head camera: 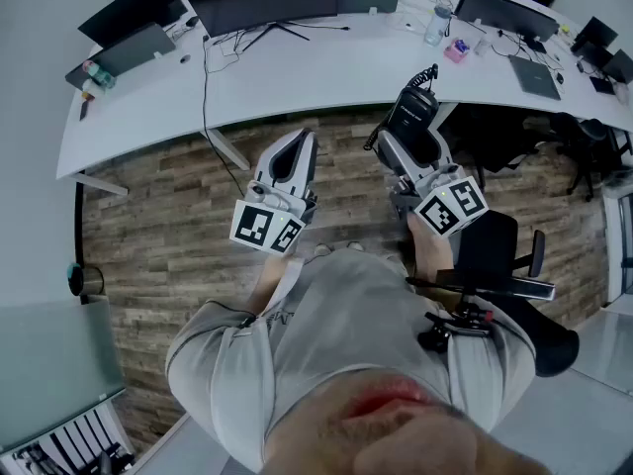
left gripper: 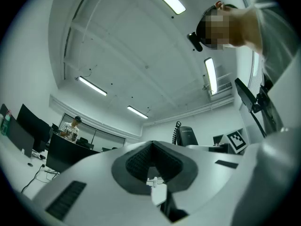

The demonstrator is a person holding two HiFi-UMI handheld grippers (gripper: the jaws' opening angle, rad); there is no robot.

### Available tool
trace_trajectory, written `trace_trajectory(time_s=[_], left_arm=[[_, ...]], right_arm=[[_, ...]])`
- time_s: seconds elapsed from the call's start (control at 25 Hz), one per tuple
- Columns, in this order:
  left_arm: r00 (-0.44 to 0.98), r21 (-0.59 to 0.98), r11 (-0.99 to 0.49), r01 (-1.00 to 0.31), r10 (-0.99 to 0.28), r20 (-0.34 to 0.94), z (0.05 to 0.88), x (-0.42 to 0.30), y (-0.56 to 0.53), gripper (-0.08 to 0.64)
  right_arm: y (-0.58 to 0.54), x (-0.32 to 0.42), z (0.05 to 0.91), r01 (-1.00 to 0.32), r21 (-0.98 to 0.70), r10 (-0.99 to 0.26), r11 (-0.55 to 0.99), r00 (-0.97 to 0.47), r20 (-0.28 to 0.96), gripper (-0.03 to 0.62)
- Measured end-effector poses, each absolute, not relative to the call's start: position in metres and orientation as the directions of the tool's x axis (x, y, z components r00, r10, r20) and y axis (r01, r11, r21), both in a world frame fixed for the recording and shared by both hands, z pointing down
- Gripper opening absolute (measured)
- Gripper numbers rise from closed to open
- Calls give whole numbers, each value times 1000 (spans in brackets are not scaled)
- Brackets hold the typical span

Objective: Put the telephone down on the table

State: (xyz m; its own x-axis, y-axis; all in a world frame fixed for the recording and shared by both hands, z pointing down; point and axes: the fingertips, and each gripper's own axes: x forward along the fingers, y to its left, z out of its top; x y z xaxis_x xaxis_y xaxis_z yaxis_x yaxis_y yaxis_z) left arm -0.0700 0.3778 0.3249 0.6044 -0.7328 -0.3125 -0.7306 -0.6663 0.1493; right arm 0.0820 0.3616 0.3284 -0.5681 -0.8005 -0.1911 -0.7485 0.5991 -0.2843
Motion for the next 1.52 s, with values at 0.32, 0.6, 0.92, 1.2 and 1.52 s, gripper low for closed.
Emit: trace_trajectory(time_s=[0.32,0.6,0.92,1.2,1.52], left_arm=[[585,142,-644,-751,-750,-309,326,-47,378,9],[568,128,-614,-779,-778,-268,338,-35,373,10],[528,86,-545,-834,-834,-162,356,4,385,10],[480,40,-493,-869,-860,-174,343,11,374,10],[512,15,-523,-852,-840,-178,333,12,350,10]], right_arm=[[360,103,328,-736,-268,-784,621,-588,-200,290],[345,113,349,-759,-197,-784,621,-598,-167,290],[345,150,372,-665,-326,-737,672,-646,-199,290],[334,162,379,-632,-351,-715,691,-669,-203,290],[309,161,391,-647,-371,-734,666,-657,-173,290]])
